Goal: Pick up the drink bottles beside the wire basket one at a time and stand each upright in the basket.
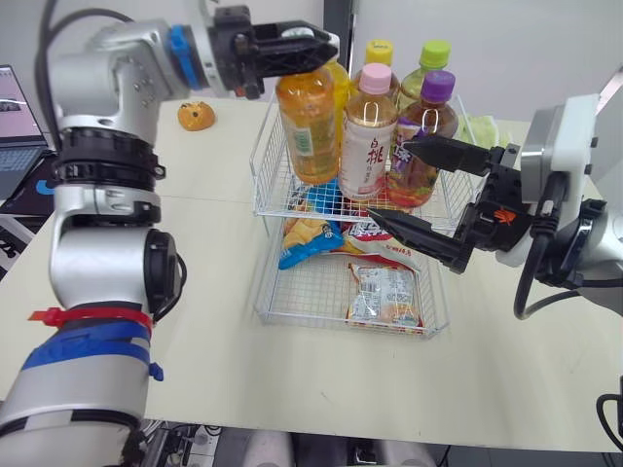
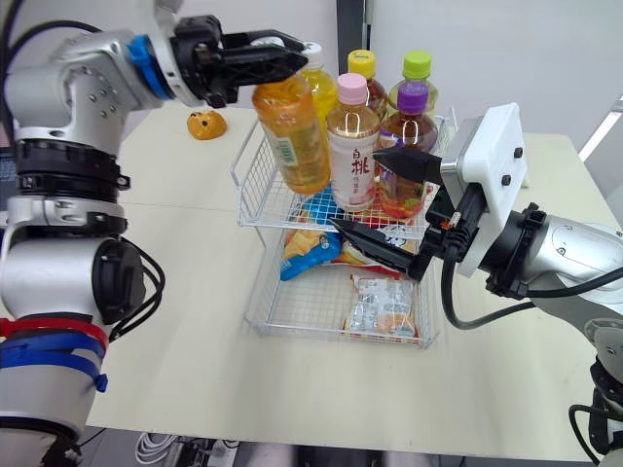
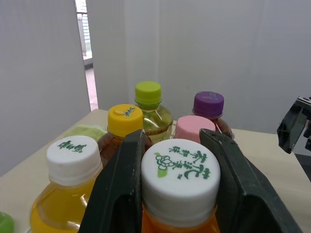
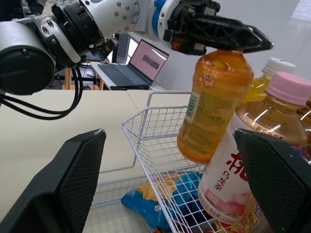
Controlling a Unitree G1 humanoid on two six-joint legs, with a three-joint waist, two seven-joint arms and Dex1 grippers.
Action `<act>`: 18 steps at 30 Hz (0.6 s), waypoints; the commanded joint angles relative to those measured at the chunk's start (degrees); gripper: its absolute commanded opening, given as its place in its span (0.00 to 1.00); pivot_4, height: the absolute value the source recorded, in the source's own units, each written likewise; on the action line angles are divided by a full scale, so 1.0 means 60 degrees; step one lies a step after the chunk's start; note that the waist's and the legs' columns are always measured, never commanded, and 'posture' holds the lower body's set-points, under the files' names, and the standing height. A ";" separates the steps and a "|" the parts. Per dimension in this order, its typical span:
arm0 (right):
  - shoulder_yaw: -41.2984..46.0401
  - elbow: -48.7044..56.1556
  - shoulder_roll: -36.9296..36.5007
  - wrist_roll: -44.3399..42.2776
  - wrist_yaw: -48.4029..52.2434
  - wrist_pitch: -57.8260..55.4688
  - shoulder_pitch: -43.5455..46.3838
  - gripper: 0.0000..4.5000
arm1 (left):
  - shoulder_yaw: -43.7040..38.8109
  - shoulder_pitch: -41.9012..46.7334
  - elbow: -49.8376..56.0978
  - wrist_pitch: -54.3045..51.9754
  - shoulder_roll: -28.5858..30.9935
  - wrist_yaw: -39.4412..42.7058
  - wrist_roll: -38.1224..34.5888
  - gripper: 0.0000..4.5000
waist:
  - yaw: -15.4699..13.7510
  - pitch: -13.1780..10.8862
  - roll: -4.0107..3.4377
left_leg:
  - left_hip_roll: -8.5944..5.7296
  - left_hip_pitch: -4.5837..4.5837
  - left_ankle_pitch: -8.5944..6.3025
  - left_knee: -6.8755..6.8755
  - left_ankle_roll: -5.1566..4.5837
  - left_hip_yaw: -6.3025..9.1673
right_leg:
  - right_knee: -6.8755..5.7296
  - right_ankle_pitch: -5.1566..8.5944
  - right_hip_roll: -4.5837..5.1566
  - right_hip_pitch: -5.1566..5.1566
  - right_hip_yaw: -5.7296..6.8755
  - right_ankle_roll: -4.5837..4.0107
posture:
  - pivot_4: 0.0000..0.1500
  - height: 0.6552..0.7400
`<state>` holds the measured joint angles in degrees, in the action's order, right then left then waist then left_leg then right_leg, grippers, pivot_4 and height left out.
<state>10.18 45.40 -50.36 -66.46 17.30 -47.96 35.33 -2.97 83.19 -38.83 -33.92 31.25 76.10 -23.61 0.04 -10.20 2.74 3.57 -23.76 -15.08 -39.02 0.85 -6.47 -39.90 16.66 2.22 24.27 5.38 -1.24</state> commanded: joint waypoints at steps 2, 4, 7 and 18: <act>0.0460 0.0283 -0.0281 -0.0364 -0.0219 0.0090 0.0030 1.00 | -0.0239 -0.0044 0.0394 0.0652 -0.0036 -0.0230 -0.0028 0.31 | 0.0015 0.0000 0.0000 | 0.0001 0.0002 0.0000 0.0002 0.0000 -0.0001 | 0.0000 0.0000 0.0000 0.0000 -0.0002 0.0000 | 1.00 1.00; 0.0508 0.0290 -0.0381 -0.0495 -0.0272 0.0090 0.0028 1.00 | -0.0215 -0.0140 0.0375 0.0703 -0.0105 -0.0290 -0.0033 0.31 | 0.0010 0.0000 0.0000 | 0.0002 0.0003 0.0000 0.0002 0.0000 0.0001 | -0.0003 0.0000 -0.0001 0.0000 0.0001 -0.0001 | 1.00 1.00; 0.0555 0.0271 -0.0513 -0.0657 -0.0326 0.0097 0.0022 1.00 | -0.0119 -0.0268 0.0467 0.0709 -0.0151 -0.0162 -0.0028 0.47 | -0.0003 0.0000 0.0000 | -0.0001 0.0002 0.0000 -0.0002 0.0000 0.0003 | -0.0003 0.0000 -0.0001 -0.0002 0.0002 -0.0001 | 1.00 1.00; 0.0531 0.0164 -0.0724 -0.0858 -0.0252 0.0181 -0.0011 1.00 | -0.0749 -0.0027 0.0837 0.0175 0.0191 -0.0134 -0.0657 0.99 | 0.0016 0.0001 0.0000 | 0.0001 0.0009 0.0001 -0.0003 0.0000 0.0001 | -0.0008 0.0000 -0.0001 -0.0007 -0.0001 -0.0001 | 1.00 1.00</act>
<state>12.06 45.98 -54.01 -71.22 15.83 -48.02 34.89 -4.88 80.47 -36.20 -32.13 30.54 75.50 -25.53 0.13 -10.19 2.74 3.57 -23.70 -15.07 -39.03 0.85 -6.46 -39.94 16.66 2.21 24.23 5.37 -1.25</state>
